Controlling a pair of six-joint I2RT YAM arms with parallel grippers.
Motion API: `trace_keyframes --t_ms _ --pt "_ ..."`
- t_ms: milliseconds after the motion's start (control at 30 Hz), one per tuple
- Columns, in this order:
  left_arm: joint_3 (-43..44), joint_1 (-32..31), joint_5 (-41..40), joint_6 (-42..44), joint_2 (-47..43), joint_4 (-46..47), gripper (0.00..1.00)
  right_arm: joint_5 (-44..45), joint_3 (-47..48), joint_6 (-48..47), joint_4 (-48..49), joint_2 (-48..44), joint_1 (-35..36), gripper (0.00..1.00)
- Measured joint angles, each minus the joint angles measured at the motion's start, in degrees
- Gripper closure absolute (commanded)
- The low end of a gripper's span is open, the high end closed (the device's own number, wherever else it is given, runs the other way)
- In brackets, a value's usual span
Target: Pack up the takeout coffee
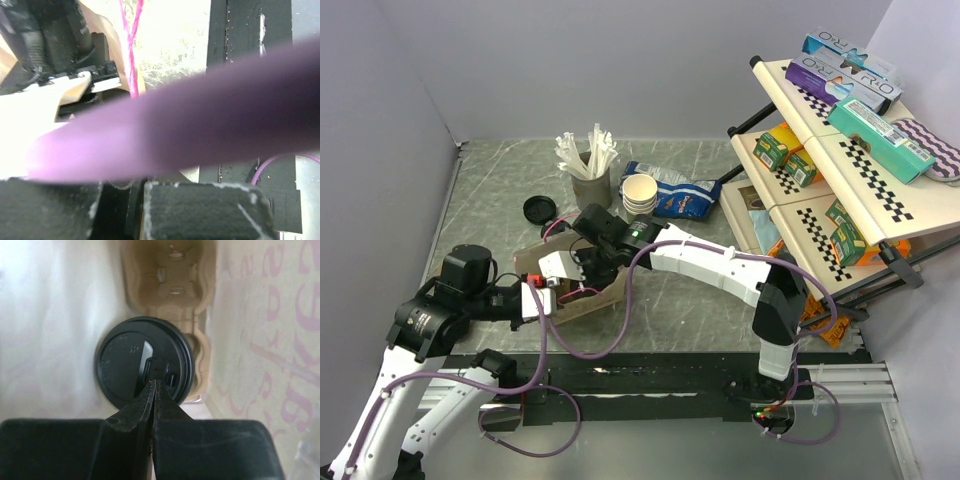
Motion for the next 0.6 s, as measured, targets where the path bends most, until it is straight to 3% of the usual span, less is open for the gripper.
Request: trace_keyframes --t_ms 600 --pt "-0.59 0.26 -0.26 0.94 0.44 1.07 0.99 4.83 -1.86 -5.2 9.66 1.81 -0.13 1.0"
